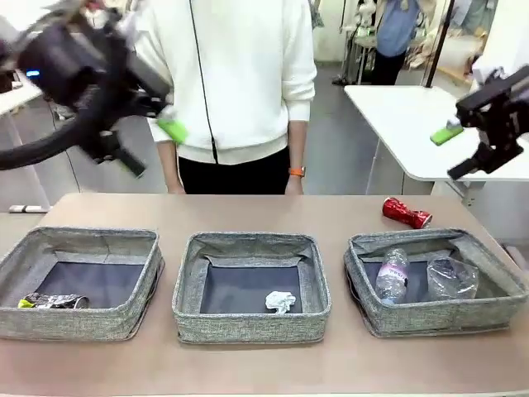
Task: Sort the waste into the appropriate baskets.
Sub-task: Place the picked waste into the Fabric basket indicated by the person.
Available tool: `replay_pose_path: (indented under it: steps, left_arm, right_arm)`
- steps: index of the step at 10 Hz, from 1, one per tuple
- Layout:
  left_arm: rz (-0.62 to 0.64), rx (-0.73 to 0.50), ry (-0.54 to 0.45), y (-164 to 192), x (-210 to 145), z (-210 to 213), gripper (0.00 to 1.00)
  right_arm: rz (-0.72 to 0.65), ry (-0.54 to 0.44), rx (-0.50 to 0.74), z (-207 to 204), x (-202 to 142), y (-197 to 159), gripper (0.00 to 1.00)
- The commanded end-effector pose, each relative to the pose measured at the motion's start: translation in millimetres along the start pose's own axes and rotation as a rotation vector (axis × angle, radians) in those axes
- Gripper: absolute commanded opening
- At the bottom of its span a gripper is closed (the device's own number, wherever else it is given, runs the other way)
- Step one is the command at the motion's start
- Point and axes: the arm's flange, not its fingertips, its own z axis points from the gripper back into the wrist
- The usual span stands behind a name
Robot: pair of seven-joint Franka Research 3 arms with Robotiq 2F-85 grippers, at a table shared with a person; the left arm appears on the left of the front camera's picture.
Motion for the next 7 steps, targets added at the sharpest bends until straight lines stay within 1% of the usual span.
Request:
replay_pose_path:
  steps: [1, 2, 3, 4, 5, 6, 7]
  left_arm:
    - [0.082, -0.259, -0.046, 41, -21, -1, 1.0]
    - [0.187, -0.36, -0.05, 60, -34, 4, 1.0]
    - [0.184, -0.481, -0.084, 73, -46, 12, 1.0]
    - [0.253, -0.549, -0.148, 85, -56, 21, 1.0]
    - [0.292, -0.576, -0.232, 95, -70, 34, 1.0]
    - [0.306, -0.624, -0.309, 107, -93, 51, 1.0]
    - [0.333, -0.662, -0.368, 118, -117, 65, 1.0]
  right_arm:
    - [-0.085, 0.047, 0.036, -6, 16, 14, 1.0]
    - [-0.059, 0.079, 0.134, -10, 16, 22, 1.0]
    - [-0.033, 0.091, 0.265, -8, 15, 29, 1.0]
    - [-0.06, 0.05, 0.351, -5, 14, 35, 1.0]
    - [-0.092, -0.009, 0.379, -4, 9, 38, 1.0]
    - [-0.078, -0.026, 0.405, 1, 0, 36, 1.0]
    - [-0.097, -0.038, 0.43, 7, -8, 29, 1.0]
